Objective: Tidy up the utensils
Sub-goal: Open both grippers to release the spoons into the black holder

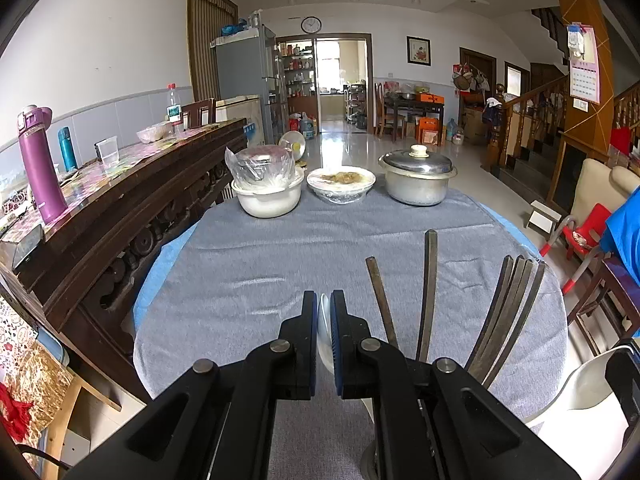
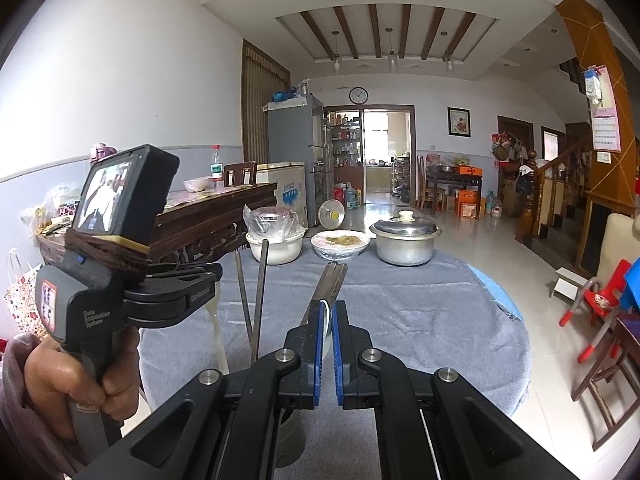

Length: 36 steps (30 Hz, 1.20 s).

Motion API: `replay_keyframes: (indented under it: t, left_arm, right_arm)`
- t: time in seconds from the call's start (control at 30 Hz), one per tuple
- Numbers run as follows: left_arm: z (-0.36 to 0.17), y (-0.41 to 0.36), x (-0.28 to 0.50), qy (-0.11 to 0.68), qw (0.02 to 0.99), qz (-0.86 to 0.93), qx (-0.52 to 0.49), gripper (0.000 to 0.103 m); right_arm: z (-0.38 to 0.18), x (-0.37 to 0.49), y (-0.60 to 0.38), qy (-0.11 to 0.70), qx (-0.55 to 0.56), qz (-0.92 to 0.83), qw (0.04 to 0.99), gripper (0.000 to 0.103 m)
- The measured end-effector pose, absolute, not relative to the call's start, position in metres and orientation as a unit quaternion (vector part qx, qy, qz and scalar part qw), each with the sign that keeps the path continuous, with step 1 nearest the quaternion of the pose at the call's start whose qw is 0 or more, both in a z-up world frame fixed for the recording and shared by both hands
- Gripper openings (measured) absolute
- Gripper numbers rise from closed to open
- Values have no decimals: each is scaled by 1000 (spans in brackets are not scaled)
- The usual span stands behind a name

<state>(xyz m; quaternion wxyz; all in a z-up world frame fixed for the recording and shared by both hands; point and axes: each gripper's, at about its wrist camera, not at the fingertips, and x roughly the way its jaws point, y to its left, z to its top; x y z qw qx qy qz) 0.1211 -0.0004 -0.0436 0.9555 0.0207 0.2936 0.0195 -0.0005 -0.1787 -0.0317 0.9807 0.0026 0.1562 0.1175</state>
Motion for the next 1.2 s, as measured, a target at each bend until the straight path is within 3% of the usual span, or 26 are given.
replay_keyframes:
  t: [0.37, 0.67, 0.8, 0.97, 1.03, 1.07, 1.2]
  left_arm:
    - [-48, -1, 123, 302, 953, 5, 21, 7]
    - [-49, 8, 124, 309, 951, 11, 11, 9]
    - [-50, 12, 124, 309, 951, 17, 12, 26]
    - [-48, 13, 122, 308, 951, 21, 15, 35]
    - [-46, 13, 119, 305, 952, 22, 16, 50]
    - [-44, 13, 116, 301, 953, 24, 18, 52]
    - [-36, 12, 107, 285, 957, 32, 28, 66]
  right_arm:
    - [-35, 1, -174, 168, 4, 128, 977, 5]
    - [-46, 16, -191, 204, 81, 158, 963, 7]
    - [-51, 22, -202, 218, 106, 141, 960, 7]
    - [-52, 25, -207, 226, 116, 132, 958, 7]
    - [-52, 25, -205, 231, 111, 132, 958, 7]
    - [-52, 25, -204, 232, 110, 133, 957, 8]
    - [-50, 23, -201, 233, 106, 132, 958, 37]
